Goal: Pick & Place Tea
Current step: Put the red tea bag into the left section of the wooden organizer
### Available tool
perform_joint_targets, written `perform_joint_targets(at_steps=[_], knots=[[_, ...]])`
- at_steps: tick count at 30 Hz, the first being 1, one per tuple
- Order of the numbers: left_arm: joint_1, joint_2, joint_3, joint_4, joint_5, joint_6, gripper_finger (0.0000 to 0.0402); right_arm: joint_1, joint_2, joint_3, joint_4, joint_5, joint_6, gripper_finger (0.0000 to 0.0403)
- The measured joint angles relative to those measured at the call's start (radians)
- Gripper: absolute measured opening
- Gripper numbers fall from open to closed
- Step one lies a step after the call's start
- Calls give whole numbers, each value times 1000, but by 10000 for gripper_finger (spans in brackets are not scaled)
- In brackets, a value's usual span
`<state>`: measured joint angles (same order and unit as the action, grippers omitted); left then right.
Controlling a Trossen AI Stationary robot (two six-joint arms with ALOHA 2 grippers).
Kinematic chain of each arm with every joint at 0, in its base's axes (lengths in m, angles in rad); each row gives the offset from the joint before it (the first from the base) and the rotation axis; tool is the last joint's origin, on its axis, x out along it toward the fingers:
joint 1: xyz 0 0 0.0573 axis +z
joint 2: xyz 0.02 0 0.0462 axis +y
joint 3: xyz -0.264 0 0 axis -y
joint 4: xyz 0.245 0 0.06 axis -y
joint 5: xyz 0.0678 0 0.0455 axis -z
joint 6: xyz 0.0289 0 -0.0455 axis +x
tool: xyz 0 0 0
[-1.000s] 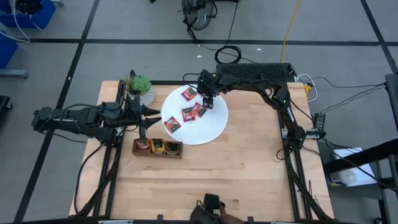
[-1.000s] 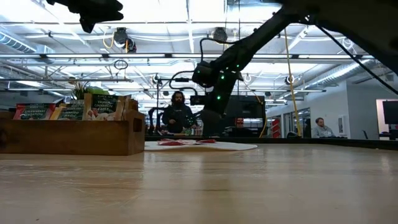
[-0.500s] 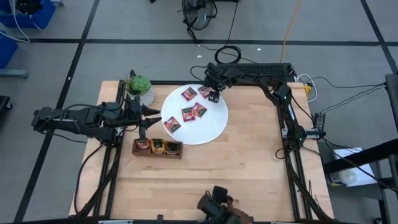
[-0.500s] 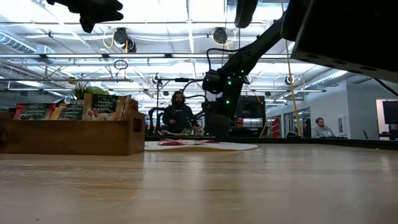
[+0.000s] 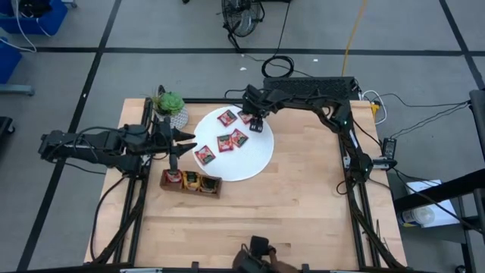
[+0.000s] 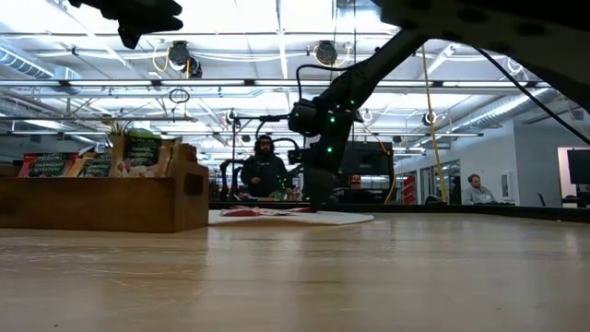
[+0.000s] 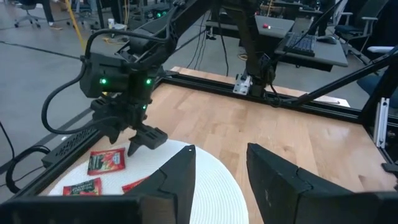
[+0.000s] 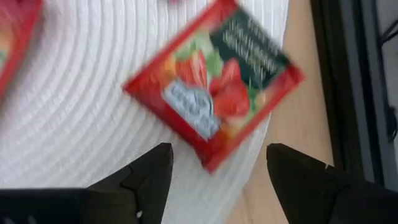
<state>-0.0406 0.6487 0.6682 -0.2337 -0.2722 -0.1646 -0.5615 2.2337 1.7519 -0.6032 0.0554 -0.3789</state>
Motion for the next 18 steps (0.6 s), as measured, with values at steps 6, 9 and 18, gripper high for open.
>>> perform_joint_targets(at_steps=[6, 9, 18], knots=[[0, 0, 0, 0, 0, 0, 147, 20, 0, 0, 61, -4, -19, 242], [0, 0, 0, 0, 0, 0, 147, 20, 0, 0, 65, -8, -50, 242], [0, 0, 0, 0, 0, 0, 147, -28, 22, -1, 67, -233, -14, 186]])
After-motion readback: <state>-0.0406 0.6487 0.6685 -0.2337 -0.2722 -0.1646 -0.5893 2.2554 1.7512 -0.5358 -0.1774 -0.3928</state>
